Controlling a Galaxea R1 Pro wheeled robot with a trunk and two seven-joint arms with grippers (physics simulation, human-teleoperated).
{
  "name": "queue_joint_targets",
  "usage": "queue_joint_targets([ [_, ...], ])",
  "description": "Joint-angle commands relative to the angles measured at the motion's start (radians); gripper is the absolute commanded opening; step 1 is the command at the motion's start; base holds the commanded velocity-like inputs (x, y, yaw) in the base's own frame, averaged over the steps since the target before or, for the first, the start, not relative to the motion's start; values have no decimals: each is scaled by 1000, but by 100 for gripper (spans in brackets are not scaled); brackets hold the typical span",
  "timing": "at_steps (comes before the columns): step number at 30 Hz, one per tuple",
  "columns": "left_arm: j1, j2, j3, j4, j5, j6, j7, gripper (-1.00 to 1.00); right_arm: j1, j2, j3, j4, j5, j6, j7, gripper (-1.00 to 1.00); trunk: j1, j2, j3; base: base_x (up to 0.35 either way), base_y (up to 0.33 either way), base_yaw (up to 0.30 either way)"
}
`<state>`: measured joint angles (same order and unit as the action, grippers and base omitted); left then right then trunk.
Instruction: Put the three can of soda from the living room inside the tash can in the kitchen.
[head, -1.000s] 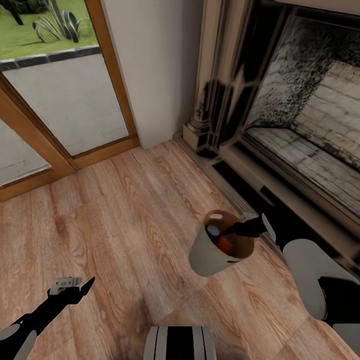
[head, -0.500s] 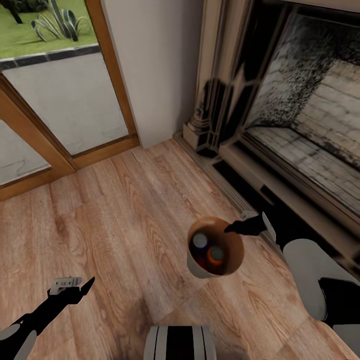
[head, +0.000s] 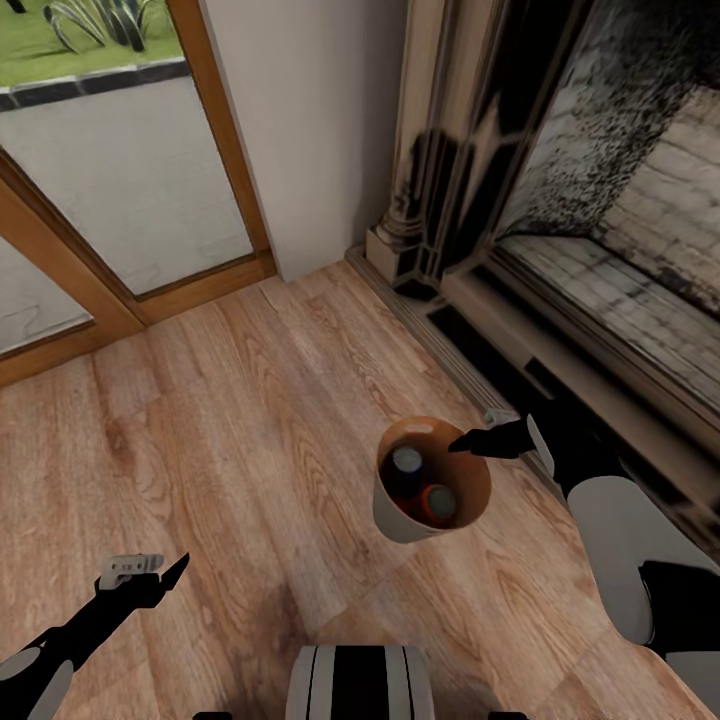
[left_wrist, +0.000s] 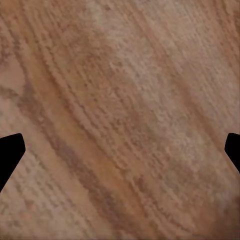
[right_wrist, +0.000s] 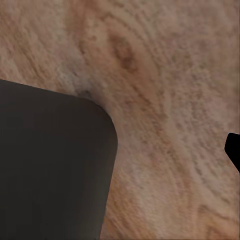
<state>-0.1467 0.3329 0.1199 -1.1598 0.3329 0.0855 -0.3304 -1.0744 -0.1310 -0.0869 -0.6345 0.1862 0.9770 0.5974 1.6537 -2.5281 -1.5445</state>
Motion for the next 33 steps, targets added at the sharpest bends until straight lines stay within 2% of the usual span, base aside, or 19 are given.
queue_joint_targets([
  [1, 0, 0, 0, 0, 1, 0, 0, 100, 1, 0, 0, 73, 10, -4, -1, 100, 0, 0, 0, 0, 0, 0],
  [15, 0, 0, 0, 0, 2, 1, 1, 100, 2, 1, 1, 73, 10, -4, -1, 100, -6, 3, 50, 0, 0, 0],
  [20, -1, 0, 0, 0, 2, 2, 1, 100, 2, 0, 21, 73, 10, -4, -1, 100, -8, 4, 69, 0, 0, 0],
  [33, -1, 0, 0, 1, 0, 1, 1, 100, 2, -2, 27, 70, 10, -4, -1, 100, -14, 7, 120, 0, 0, 0],
])
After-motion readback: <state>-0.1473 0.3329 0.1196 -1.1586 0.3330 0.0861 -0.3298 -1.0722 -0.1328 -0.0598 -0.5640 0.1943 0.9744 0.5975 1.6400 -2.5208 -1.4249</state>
